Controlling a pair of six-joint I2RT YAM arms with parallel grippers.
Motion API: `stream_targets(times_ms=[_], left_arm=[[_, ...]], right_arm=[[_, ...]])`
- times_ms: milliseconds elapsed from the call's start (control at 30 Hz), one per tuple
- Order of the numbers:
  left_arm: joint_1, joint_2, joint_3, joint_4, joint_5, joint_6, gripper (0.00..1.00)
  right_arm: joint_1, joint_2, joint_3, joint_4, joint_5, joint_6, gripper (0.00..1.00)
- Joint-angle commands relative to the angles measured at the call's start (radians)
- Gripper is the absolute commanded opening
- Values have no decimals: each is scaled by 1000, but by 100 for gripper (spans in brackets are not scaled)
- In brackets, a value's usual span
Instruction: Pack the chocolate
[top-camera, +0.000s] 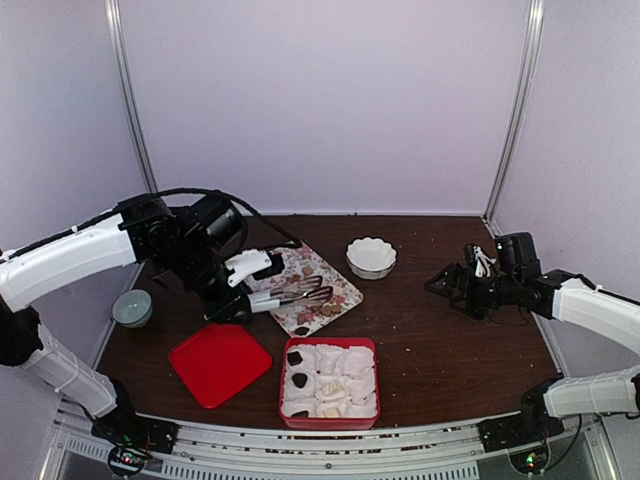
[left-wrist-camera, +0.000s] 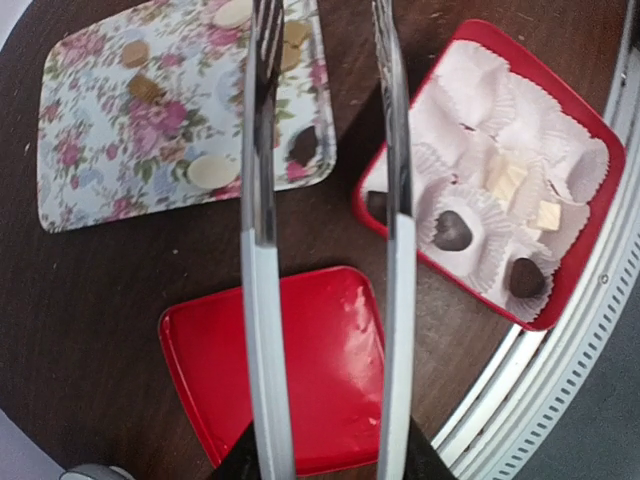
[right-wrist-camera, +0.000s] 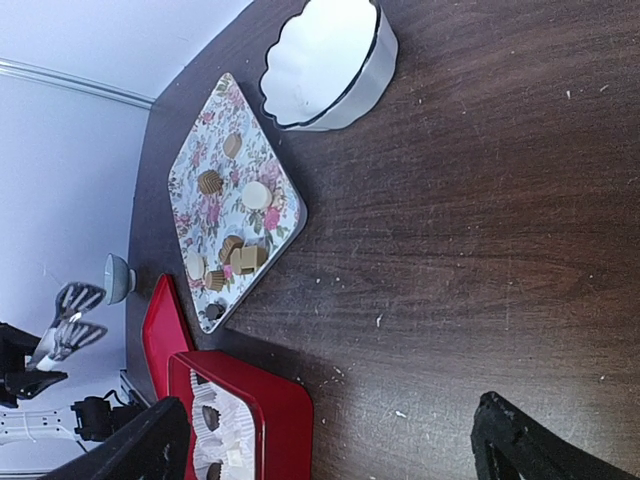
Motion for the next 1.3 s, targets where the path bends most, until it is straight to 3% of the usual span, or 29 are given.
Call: stream_targets(times_ms=[0, 233, 833, 1267], left_arm=[[107, 13, 2, -15, -34, -53, 36], [207, 50, -61, -31, -96, -80, 37], [216, 256, 2, -54, -121, -68, 40], [217, 279, 13, -63, -45, -44, 27]], right_arm=[[7, 5, 18, 34, 5, 5, 100], [7, 5, 13, 38, 15, 16, 100], [7, 14, 12, 41, 27, 23, 100], [6, 9, 8, 33, 32, 17, 100]])
